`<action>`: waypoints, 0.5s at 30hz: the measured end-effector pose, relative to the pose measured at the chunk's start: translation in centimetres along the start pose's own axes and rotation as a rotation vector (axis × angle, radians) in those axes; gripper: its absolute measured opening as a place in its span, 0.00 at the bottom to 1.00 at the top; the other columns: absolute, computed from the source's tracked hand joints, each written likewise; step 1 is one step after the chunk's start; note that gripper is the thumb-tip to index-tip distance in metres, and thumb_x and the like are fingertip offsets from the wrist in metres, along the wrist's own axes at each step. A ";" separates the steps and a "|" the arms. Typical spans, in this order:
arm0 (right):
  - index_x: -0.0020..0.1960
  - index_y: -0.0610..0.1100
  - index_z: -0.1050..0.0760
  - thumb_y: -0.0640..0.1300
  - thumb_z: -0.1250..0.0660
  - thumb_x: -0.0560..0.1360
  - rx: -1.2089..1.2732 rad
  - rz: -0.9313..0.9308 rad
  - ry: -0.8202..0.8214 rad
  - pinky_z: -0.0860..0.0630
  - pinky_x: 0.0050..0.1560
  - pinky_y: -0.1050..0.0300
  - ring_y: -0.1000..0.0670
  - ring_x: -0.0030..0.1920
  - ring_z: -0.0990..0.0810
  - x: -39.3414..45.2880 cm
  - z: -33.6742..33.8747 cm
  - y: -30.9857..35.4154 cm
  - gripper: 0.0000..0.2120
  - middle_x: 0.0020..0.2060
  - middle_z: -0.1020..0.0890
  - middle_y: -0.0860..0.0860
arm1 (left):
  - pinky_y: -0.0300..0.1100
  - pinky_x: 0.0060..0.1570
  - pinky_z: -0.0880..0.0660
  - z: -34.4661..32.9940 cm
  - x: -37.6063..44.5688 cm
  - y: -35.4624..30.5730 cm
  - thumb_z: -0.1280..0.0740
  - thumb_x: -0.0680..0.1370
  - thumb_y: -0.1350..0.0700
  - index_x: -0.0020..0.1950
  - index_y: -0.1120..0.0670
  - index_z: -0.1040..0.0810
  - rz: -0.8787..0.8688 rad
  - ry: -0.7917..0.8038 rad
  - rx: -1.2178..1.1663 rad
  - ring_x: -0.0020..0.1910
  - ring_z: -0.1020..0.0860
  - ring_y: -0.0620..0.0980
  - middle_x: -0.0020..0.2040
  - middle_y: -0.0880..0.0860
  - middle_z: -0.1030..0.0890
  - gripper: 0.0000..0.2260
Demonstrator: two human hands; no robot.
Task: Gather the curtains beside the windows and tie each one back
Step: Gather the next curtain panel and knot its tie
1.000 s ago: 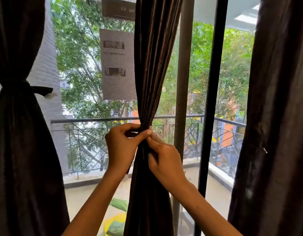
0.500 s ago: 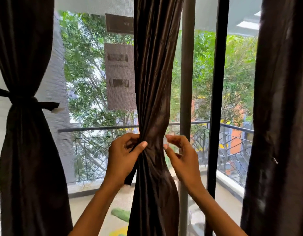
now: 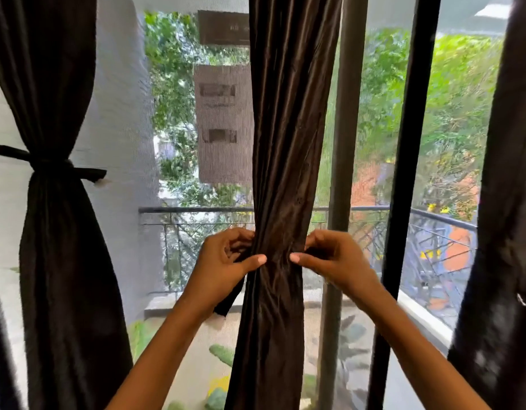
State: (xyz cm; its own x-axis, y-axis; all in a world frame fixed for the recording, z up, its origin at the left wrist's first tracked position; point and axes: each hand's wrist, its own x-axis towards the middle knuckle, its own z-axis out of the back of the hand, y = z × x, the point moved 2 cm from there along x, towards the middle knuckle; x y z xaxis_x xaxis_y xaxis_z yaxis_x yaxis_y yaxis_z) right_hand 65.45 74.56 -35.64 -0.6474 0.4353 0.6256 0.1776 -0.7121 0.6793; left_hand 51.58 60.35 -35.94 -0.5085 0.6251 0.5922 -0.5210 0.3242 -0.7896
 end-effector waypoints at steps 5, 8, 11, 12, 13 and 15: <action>0.32 0.45 0.19 0.47 0.20 0.62 -0.065 -0.067 -0.035 0.28 0.34 0.60 0.55 0.30 0.23 -1.1 2.3 2.0 0.09 0.27 0.19 0.47 | 0.33 0.41 0.23 -2.0 -1.1 -0.9 0.23 0.66 0.65 0.43 0.55 0.22 -0.066 -0.297 0.217 0.37 0.21 0.42 0.40 0.50 0.19 0.12; 0.37 0.41 0.17 0.43 0.22 0.64 0.182 -0.173 -0.011 0.23 0.34 0.61 0.51 0.32 0.19 -2.2 2.6 3.9 0.07 0.32 0.16 0.42 | 0.40 0.37 0.26 -3.7 -2.3 -1.7 0.23 0.66 0.64 0.42 0.57 0.30 -0.160 -0.405 0.333 0.36 0.23 0.46 0.38 0.50 0.23 0.16; 0.44 0.44 0.16 0.41 0.25 0.68 0.342 -0.263 0.046 0.27 0.32 0.68 0.56 0.32 0.20 -2.9 2.3 4.5 0.05 0.35 0.15 0.47 | 0.44 0.32 0.31 -4.8 -3.4 -2.0 0.26 0.65 0.70 0.39 0.56 0.34 -0.267 -0.425 0.431 0.32 0.28 0.51 0.34 0.54 0.25 0.18; 0.46 0.45 0.16 0.41 0.26 0.69 0.389 -0.299 0.046 0.30 0.33 0.68 0.58 0.32 0.21 -3.1 2.1 4.4 0.06 0.35 0.15 0.49 | 0.41 0.32 0.31 -5.0 -3.7 -2.1 0.27 0.66 0.70 0.40 0.55 0.33 -0.289 -0.423 0.439 0.32 0.28 0.49 0.35 0.54 0.25 0.17; 0.47 0.45 0.16 0.41 0.27 0.70 0.428 -0.332 0.040 0.32 0.35 0.67 0.59 0.31 0.23 -3.3 1.9 4.3 0.06 0.36 0.15 0.52 | 0.37 0.33 0.30 -5.1 -4.0 -2.3 0.26 0.67 0.69 0.41 0.55 0.31 -0.301 -0.420 0.438 0.34 0.26 0.46 0.36 0.52 0.23 0.16; 0.50 0.46 0.16 0.40 0.30 0.73 0.462 -0.356 0.024 0.34 0.39 0.63 0.59 0.31 0.27 -3.7 1.6 3.9 0.07 0.41 0.14 0.55 | 0.32 0.37 0.26 -5.2 -4.6 -2.9 0.25 0.70 0.62 0.45 0.52 0.29 -0.324 -0.392 0.415 0.38 0.22 0.39 0.38 0.45 0.22 0.14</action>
State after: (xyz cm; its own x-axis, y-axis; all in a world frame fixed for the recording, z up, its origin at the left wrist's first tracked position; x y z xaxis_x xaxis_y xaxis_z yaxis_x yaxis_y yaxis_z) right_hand 69.68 71.07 -34.68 -0.7420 0.5874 0.3232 0.2477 -0.2079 0.9463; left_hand 58.98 60.18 -37.22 -0.4528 0.2110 0.8663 -0.8711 0.1023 -0.4803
